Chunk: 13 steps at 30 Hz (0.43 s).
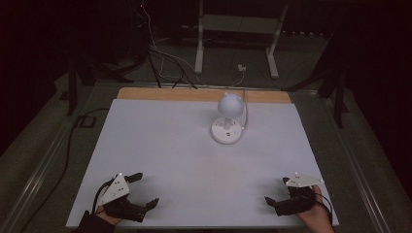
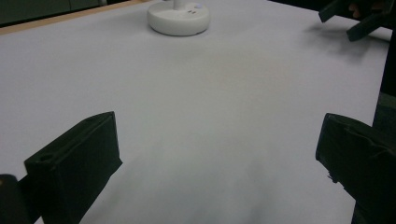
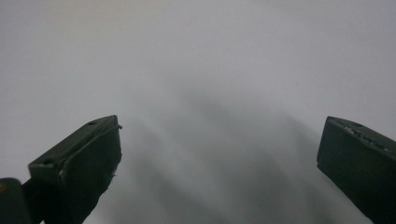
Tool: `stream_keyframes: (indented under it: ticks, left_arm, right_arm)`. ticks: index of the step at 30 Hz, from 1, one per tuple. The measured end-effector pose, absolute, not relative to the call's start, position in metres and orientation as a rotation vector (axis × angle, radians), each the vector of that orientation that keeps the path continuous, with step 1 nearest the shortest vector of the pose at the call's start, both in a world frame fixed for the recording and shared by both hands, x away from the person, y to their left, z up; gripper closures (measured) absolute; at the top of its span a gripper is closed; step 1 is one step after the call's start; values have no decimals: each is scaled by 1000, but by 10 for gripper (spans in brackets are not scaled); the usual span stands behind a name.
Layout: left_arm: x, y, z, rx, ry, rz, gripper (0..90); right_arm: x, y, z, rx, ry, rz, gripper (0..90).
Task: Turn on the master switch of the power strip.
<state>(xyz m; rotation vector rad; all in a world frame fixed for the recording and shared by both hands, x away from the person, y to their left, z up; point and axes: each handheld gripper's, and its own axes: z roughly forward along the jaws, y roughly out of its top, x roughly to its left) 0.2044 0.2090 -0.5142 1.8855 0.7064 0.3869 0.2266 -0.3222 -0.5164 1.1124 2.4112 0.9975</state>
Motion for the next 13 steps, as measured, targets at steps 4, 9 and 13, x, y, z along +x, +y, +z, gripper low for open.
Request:
stream_keyframes:
  ticks: [4,9,13]
  left_arm:
    - [204,209,-514,1889,705,386,2]
    - [205,210,-515,1885,711,384,2]
    - [205,209,-515,1886,709,383,2]
  right_arm:
    - [225,-325,-518,1129,2424,996,0]
    - [228,-324,-516,1126,2400,1027,0]
    - [229,-321,-516,1114,2400,1036,0]
